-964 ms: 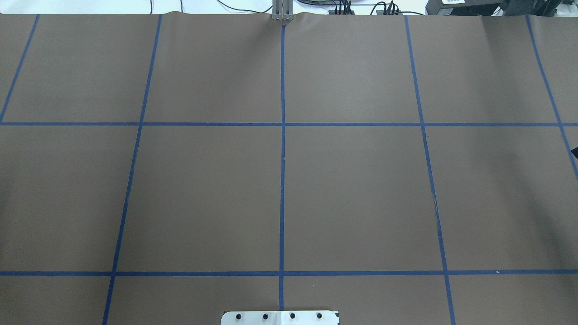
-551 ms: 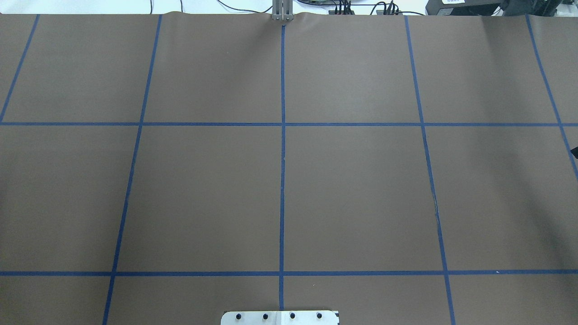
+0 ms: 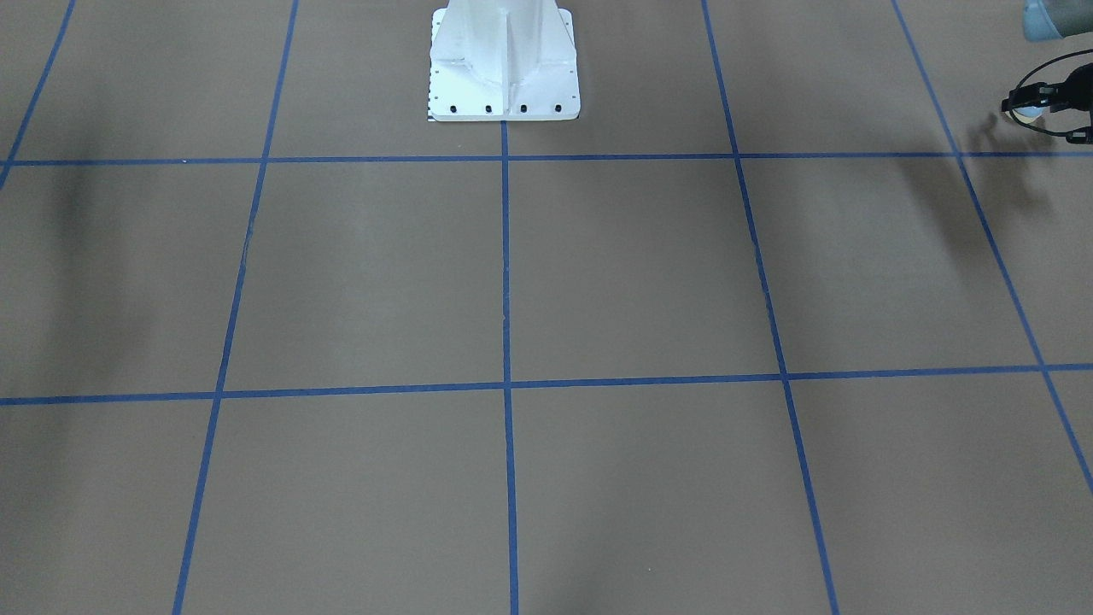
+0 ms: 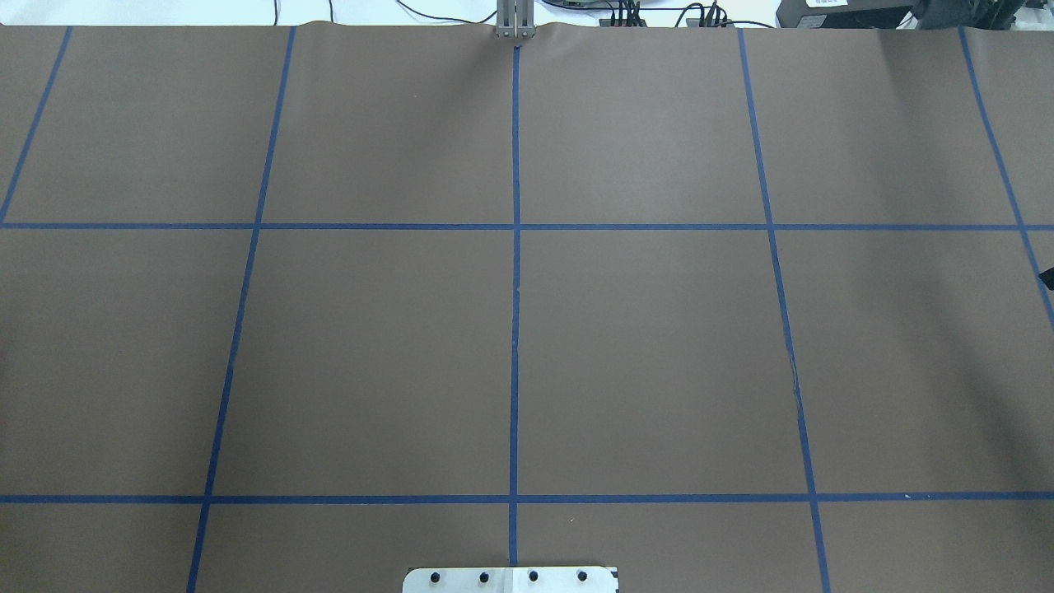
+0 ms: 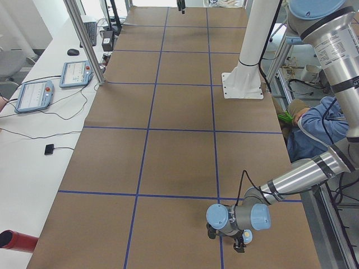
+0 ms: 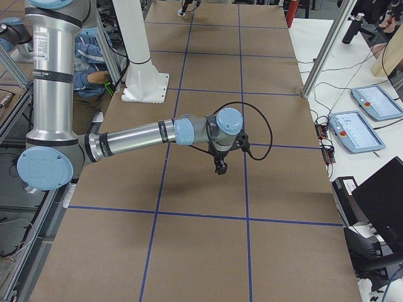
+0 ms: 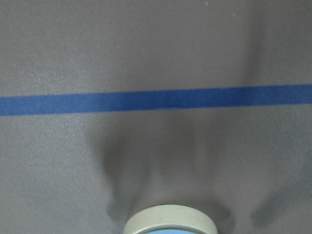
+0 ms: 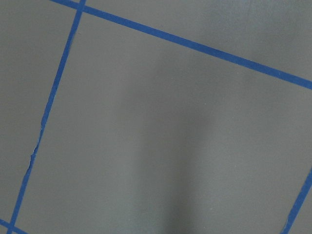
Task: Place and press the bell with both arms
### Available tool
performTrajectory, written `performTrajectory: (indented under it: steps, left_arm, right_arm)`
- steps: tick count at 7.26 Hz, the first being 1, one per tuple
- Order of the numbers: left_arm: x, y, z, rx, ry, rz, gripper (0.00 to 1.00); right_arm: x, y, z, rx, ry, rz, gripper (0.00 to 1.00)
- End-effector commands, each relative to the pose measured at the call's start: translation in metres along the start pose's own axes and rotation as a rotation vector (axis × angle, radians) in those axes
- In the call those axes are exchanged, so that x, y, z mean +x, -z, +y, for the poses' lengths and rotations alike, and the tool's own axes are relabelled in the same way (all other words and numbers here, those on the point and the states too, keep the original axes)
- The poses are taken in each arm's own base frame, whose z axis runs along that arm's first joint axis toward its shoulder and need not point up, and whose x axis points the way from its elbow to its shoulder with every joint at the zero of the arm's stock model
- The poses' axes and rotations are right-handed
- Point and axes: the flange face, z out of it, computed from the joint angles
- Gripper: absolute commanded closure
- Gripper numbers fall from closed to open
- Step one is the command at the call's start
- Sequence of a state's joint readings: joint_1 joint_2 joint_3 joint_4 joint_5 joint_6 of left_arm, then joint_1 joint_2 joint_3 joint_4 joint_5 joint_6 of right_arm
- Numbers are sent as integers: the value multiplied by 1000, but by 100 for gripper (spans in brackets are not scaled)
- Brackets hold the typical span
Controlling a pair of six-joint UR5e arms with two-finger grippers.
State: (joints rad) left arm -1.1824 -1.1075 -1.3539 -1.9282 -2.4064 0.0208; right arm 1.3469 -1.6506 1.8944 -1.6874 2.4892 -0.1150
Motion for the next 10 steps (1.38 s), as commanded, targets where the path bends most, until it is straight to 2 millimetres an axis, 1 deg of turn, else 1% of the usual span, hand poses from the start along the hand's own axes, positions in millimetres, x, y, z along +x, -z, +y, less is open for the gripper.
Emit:
performTrajectory:
  steps: [1,3,4,6,7,8,9,10]
  left_arm:
    - [-2,-3,1,-7,4,-2,5]
    - [-3,-3,1,-10,3,-7,10]
    - [-2,-4,1,-11,2,-6,18]
    - [-2,-4,1,-11,0,-7,84]
    - [-1,-3,1,-9,-4,-4,100]
    - [1,-2,-1,3,-18,0,100]
    - [26,18,-13,43,-58,26,100]
    - [65,51,-26,49,-22,51,100]
  right_arm:
    - [0,0,0,0,-1,0,0]
    - [0,0,0,-1,-3,-1,0]
    - [0,0,0,-1,-3,-1,0]
    - [0,0,0,-1,-3,-1,0]
    - [-2,1,0,2,1,0,0]
    - [-4,4,0,7,3,-1,0]
    - [-6,5,0,9,1,-1,0]
    - [-7,6,1,9,0,-1,0]
